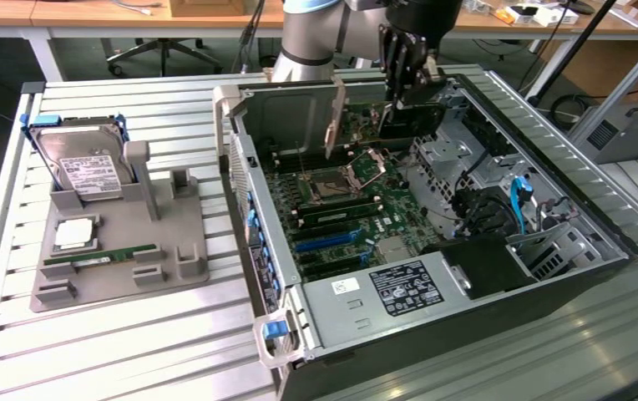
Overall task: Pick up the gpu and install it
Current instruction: 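Insert the gpu into the slot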
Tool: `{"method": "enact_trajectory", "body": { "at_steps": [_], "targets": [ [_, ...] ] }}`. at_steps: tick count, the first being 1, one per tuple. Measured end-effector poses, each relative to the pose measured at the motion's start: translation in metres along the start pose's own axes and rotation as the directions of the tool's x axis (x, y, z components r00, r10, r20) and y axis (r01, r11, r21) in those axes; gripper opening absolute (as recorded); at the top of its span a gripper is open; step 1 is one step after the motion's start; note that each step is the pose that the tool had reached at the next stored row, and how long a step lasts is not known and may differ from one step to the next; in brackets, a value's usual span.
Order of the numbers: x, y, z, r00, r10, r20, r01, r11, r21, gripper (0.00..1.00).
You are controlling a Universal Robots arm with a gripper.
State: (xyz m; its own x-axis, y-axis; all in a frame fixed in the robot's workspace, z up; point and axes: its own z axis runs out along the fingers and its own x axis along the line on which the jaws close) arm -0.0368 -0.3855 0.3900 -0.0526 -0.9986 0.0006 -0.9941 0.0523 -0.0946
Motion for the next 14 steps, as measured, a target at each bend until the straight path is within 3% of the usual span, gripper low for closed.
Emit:
{"method": "enact_trajectory", "body": {
  "at_steps": [14],
  "targets": [
    [0.0004, 0.0, 0.0, 0.998, -0.062, 0.0054, 0.062, 0.9981, 0.0003, 0.27]
  ]
}}
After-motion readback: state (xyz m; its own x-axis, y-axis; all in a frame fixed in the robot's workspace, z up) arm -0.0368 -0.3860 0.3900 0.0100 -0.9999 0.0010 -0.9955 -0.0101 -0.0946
